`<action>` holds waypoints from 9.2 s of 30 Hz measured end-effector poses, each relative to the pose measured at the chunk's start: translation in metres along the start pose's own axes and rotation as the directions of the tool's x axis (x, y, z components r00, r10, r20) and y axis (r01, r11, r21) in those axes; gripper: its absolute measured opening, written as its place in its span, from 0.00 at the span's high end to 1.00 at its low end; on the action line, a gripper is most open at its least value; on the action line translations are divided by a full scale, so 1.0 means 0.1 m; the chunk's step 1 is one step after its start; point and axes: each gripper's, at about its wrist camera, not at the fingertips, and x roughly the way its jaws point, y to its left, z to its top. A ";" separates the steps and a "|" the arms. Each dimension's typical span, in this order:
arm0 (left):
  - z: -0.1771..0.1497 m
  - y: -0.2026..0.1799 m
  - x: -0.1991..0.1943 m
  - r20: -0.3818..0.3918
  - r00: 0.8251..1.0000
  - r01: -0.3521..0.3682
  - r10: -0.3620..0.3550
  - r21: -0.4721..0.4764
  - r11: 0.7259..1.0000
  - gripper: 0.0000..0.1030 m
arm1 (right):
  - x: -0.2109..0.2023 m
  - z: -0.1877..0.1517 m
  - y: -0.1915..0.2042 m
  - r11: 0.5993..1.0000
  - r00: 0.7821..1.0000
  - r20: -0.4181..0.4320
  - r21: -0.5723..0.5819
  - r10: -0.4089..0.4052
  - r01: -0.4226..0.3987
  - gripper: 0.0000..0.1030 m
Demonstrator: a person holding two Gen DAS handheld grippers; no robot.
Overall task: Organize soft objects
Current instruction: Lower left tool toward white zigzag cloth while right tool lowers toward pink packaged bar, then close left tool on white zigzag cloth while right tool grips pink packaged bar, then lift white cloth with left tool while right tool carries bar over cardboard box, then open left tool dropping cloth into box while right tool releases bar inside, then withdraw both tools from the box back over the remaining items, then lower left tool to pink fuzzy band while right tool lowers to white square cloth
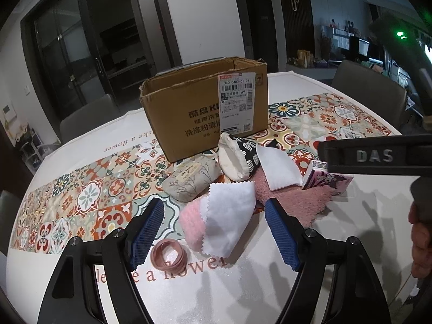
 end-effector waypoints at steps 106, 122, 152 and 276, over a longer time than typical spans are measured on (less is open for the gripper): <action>1.53 0.54 -0.57 0.339 0.929 -0.086 0.148 -0.190 0.978 0.85 | -0.83 1.30 0.35 0.938 0.885 0.350 -0.269 0.306 -0.218 0.26; 1.96 0.81 -0.06 0.324 0.934 -0.090 0.153 -0.203 0.975 0.85 | -0.53 1.84 0.64 0.928 0.885 0.346 -0.311 0.312 -0.206 0.26; 2.12 1.09 1.55 0.022 1.000 0.019 -0.015 -0.211 0.977 0.85 | 0.84 2.26 1.01 0.912 0.968 0.098 -0.368 0.230 -0.180 0.26; 0.19 0.43 0.52 -0.310 0.950 -0.093 -0.032 -0.379 0.921 0.18 | 0.41 0.33 0.14 0.925 0.964 -0.150 -0.284 0.219 -0.254 0.18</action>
